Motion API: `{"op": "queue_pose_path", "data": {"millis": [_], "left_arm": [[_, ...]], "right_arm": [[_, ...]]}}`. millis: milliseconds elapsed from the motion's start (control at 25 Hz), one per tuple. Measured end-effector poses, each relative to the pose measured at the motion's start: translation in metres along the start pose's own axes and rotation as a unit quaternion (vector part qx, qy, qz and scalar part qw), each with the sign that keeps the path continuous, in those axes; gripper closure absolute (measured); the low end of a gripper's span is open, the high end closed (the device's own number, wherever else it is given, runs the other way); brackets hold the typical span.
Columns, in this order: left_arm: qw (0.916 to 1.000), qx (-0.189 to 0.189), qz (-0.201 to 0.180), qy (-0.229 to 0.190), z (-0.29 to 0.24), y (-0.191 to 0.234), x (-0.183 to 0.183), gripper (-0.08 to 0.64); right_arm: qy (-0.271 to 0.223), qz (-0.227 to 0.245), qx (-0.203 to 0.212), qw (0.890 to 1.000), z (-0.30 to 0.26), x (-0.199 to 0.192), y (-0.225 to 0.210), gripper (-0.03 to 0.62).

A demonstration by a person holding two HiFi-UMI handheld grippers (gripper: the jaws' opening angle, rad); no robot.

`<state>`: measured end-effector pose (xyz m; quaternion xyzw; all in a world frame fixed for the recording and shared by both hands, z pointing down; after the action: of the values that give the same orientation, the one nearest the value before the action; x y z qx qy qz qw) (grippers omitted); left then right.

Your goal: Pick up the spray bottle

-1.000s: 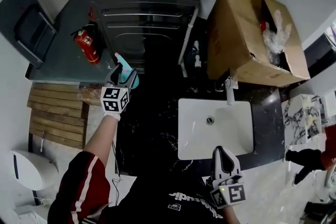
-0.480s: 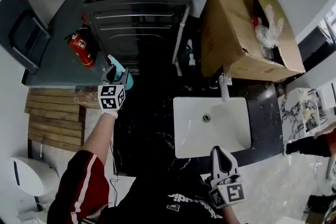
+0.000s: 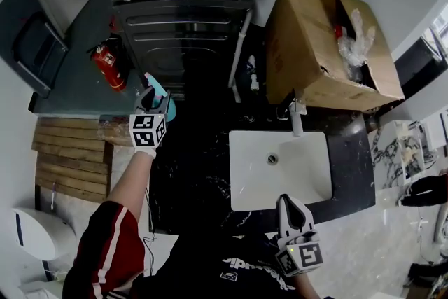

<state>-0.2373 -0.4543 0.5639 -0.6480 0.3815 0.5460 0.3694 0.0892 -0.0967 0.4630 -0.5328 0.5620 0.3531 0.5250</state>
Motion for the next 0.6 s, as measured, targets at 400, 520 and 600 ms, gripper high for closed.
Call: {"op": "queue_pose_path", "data": {"millis": [400,520,600], "left_arm": [[0.9995,-0.005,-0.021,-0.022,0.032,-0.026,0.037,0.399],[0.9994,-0.005,-0.023,-0.027,0.046,-0.044,0.047,0.399],[0.9993,-0.009,-0.025,-0.026,0.059,-0.057,0.054,0.400]], "right_arm": [[0.017,0.010,0.036,0.999,-0.005,0.001,-0.033,0.554],[0.016,0.006,0.052,0.999,-0.010,0.005,-0.044,0.554],[0.020,0.000,0.065,0.998,-0.013,0.006,-0.050,0.554]]}}
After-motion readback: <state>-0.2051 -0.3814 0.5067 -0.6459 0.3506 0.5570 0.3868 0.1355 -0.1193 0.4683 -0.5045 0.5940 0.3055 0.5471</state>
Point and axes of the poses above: the fingertips, and each gripper's own axes: z backward along the fingers, y to its left, x out of its top, the point moved 6 cm from there along z, backward along the fingers, and after that the axes turned 1 degree about -z, right-handed, at the moved point
